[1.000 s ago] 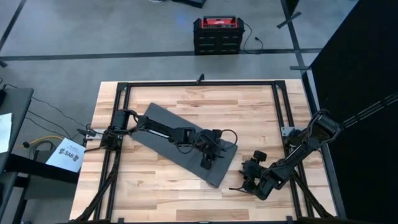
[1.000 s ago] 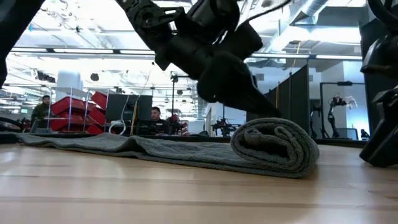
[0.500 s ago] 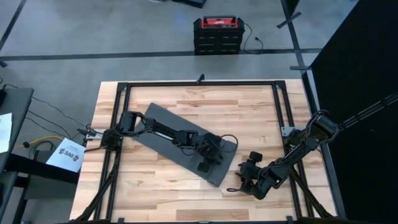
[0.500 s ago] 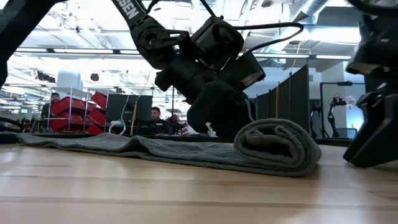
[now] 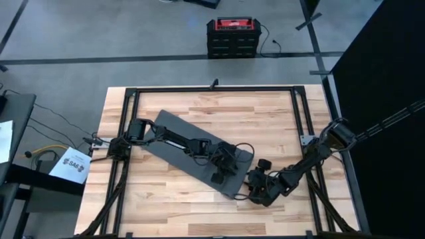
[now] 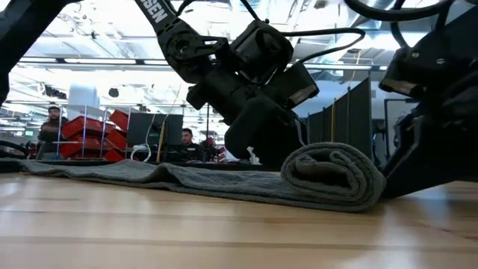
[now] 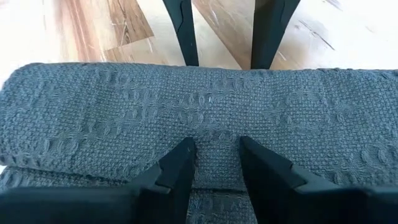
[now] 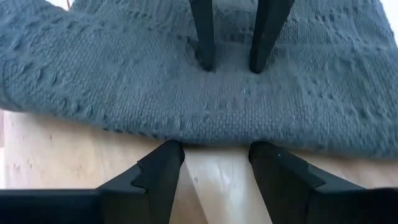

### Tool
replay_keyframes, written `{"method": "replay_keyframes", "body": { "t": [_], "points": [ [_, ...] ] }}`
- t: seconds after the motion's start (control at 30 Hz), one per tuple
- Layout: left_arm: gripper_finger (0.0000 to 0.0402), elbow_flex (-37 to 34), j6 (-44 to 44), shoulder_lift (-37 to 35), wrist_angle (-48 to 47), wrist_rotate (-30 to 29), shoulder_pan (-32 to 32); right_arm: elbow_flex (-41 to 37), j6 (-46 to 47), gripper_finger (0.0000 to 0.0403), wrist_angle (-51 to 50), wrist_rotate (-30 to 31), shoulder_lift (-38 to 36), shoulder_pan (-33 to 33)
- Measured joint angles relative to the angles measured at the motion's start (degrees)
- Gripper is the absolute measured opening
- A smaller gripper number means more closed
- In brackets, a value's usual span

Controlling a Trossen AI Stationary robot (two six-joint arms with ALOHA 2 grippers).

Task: Roll towel
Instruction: Roll the gray towel

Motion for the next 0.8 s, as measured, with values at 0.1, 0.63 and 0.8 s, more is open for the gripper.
{"method": "replay_keyframes", "body": {
  "t": [0.1, 0.63, 0.8],
  "points": [
    [0.0118, 0.0, -0.2, 0.0, 0.0, 0.0, 0.0, 0.0, -1.5, 0.0186, 0.3, -0.1, -0.4, -0.5],
    [0.0118, -0.1, -0.8, 0.0, 0.0, 0.0, 0.0, -0.2, 1.2, 0.0186, -7.9, -0.2, -10.8, 1.0],
    [0.0118, -0.2, -0.7, 0.0, 0.0, 0.0, 0.0, -0.2, 7.2, 0.0186, -7.2, -3.3, -7.2, 2.1]
  ]
}}
